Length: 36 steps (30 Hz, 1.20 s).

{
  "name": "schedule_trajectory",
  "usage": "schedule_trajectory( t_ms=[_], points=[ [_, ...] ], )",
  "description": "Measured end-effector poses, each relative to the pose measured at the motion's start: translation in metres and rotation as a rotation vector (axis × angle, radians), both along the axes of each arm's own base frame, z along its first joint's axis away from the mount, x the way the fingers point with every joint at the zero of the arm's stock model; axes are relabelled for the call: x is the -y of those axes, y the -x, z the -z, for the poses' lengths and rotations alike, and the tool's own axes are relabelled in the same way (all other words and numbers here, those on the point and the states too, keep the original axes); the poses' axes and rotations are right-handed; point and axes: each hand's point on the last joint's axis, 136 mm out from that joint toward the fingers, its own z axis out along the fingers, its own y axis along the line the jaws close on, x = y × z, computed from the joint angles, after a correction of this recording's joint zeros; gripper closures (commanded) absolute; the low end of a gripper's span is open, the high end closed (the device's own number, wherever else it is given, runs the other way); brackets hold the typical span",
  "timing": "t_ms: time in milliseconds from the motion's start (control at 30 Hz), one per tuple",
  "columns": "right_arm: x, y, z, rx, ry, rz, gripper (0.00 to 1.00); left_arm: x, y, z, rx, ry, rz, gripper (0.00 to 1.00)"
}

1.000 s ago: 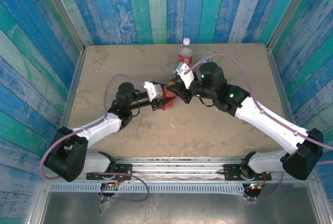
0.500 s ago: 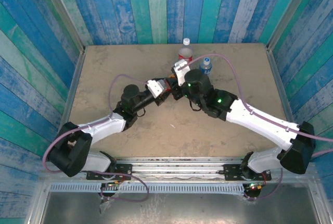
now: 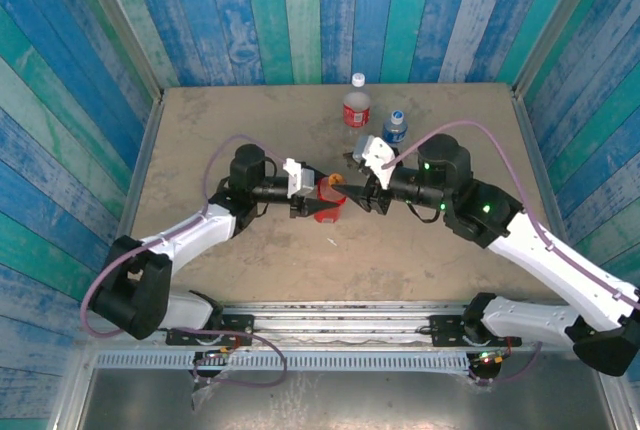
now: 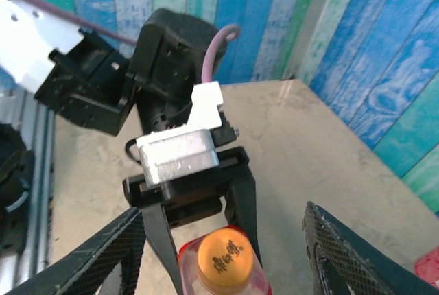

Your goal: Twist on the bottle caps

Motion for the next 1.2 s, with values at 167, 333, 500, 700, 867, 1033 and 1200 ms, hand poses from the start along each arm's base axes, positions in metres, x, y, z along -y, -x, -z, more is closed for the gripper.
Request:
schedule_trajectory(
  t_ms=[167,333,500,700,867,1033,1200],
  points=[
    [-0.012,0.002,0.023,-0.089,0.057,-0.068,0.50,-0.001,0.013,0.004,-0.028,-0.007,0.071,0.49],
    [-0.020,0.002,0.045,-0.157,0.100,-0.107,0.57,-0.002,0.018,0.007,-0.043,-0.014,0.095,0.49],
    [-0.020,0.001,0.050,-0.185,0.111,-0.116,0.63,-0.002,0.019,0.008,-0.050,-0.016,0.101,0.49],
    [-0.019,0.000,0.049,-0.196,0.116,-0.118,0.74,-0.002,0.016,0.006,-0.046,-0.010,0.084,0.49],
    [-0.019,-0.013,0.049,-0.197,0.114,-0.058,0.91,-0.002,0.000,0.004,-0.035,0.006,-0.047,0.49],
    [-0.018,-0.058,0.045,-0.205,0.050,0.171,0.99,-0.007,-0.046,-0.003,-0.015,0.035,-0.340,0.49],
    [-0.019,-0.091,0.043,-0.246,-0.067,0.414,0.99,-0.014,-0.077,-0.009,0.015,0.047,-0.564,0.50]
  ],
)
